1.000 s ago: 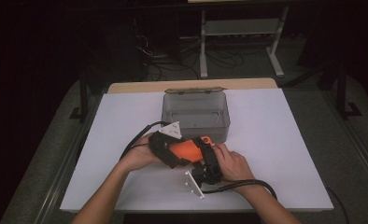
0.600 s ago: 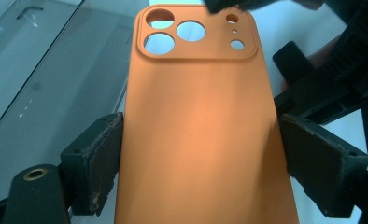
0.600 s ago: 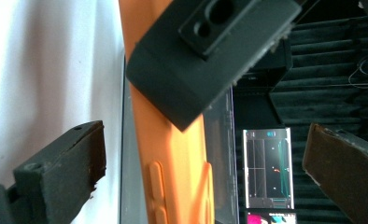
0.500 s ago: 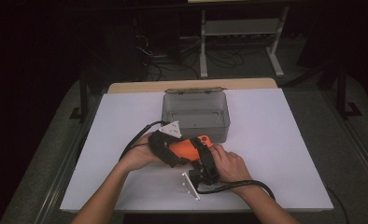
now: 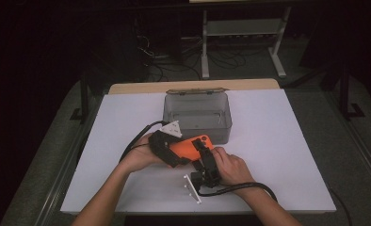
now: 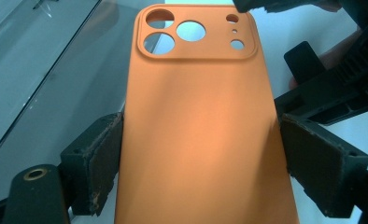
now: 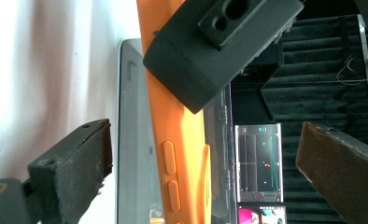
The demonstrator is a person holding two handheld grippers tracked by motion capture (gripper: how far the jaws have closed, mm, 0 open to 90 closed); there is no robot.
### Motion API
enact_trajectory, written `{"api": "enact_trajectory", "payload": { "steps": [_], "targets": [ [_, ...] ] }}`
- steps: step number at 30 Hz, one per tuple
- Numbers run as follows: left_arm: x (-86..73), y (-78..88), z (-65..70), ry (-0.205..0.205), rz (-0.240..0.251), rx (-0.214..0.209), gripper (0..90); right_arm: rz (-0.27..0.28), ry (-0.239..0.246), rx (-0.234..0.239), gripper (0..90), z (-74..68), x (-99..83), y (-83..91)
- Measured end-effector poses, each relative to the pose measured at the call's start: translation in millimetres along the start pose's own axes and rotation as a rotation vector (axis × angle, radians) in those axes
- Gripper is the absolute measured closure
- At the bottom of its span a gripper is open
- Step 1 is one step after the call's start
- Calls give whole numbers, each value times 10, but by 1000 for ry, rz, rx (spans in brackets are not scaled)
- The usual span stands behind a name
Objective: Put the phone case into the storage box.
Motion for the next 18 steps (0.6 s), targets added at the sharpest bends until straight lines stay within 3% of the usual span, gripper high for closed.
{"api": "enact_trajectory", "payload": {
  "steps": [18],
  "targets": [
    [-10, -21, -2, 6, -11, -3, 161, 0, 28, 0, 180, -85, 46, 18]
  ]
}}
Point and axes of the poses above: each handheld gripper's, and its own axes: y roughly backward along the jaws, x roughly out of its top, z roughly to its right, the point moved 3 cm from there along -y, roughly forward along the jaws, and after that the axes turned 4 degrees about -y, right-handed, at the moved point
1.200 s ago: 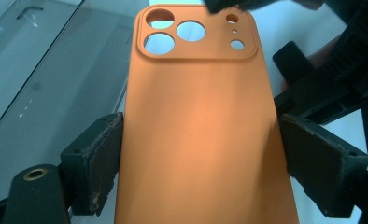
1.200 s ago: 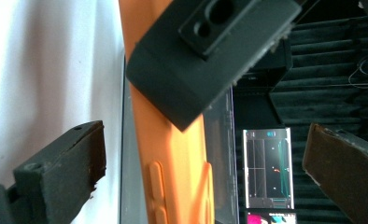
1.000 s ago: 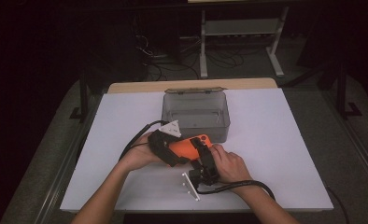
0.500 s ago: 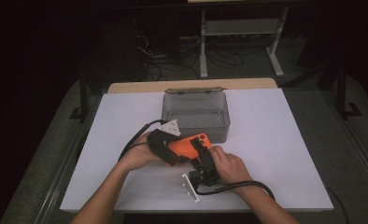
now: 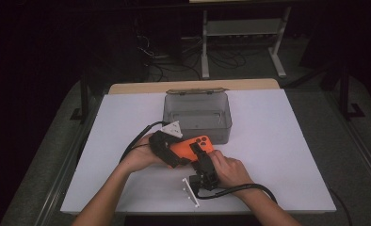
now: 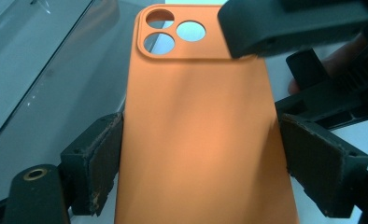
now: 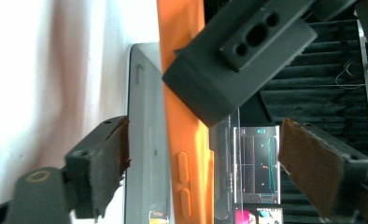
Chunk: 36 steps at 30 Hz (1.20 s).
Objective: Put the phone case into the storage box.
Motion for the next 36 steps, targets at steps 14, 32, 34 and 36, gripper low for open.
{"api": "enact_trajectory", "payload": {
  "steps": [14, 32, 34, 36],
  "targets": [
    [-4, 0, -6, 0, -2, 0, 161, -13, 6, -11, 282, -31, 0, -5],
    [-5, 0, -11, 4, -7, -2, 161, -13, 14, -24, 463, -49, 15, 5],
    [-6, 0, -13, 9, -5, 0, 161, -12, 15, -26, 476, -53, 18, 7],
    [-8, -1, -16, 12, -5, 1, 161, -11, 19, -28, 500, -54, 23, 12]
  ]
}}
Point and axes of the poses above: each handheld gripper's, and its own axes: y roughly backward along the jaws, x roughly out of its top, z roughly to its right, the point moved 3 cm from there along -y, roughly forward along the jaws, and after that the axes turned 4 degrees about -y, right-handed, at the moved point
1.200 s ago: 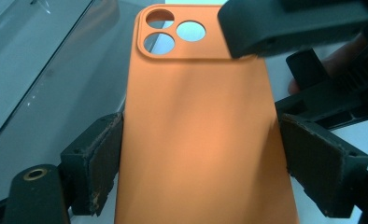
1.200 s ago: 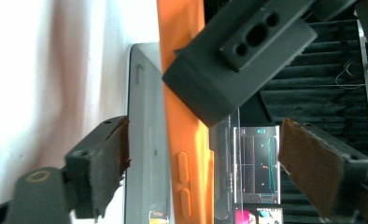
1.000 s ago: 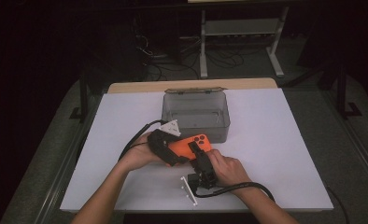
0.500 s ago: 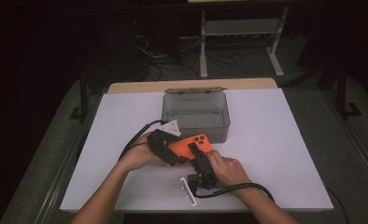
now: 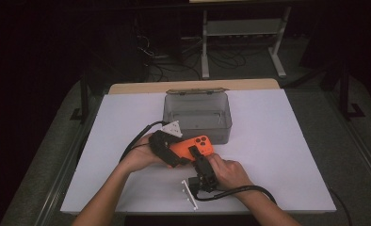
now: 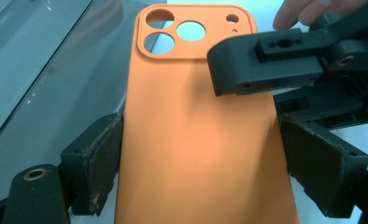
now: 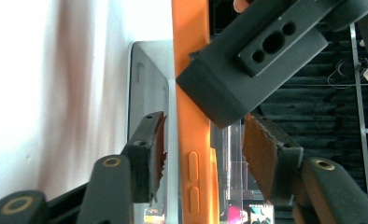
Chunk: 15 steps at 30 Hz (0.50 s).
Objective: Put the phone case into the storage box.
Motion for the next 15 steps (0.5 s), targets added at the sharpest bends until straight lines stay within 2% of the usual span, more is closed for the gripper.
{"api": "enact_trajectory", "payload": {
  "steps": [15],
  "targets": [
    [-2, 2, -1, 5, -2, -1, 161, -5, 13, 17, 632, -18, 9, 8]
  ]
}}
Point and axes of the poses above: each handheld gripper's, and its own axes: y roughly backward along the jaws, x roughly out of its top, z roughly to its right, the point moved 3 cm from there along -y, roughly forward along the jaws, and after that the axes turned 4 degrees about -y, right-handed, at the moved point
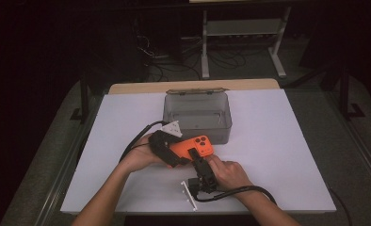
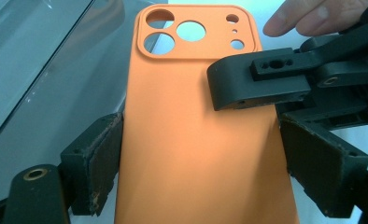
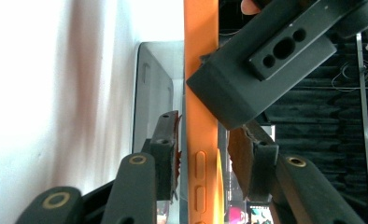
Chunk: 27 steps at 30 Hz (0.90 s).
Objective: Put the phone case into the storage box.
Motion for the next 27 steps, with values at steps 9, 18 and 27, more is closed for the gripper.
{"api": "enact_trajectory", "payload": {
  "steps": [9, 18, 27],
  "targets": [
    [2, 5, 1, 2, 4, -4, 160, -4, 4, 6, 685, -5, -2, 0],
    [4, -1, 4, 8, 5, -12, 161, -12, 14, 6, 732, -7, -7, -1],
    [8, 6, 1, 22, 17, -23, 160, -12, 39, -15, 754, 1, -3, 6]
  ]
}}
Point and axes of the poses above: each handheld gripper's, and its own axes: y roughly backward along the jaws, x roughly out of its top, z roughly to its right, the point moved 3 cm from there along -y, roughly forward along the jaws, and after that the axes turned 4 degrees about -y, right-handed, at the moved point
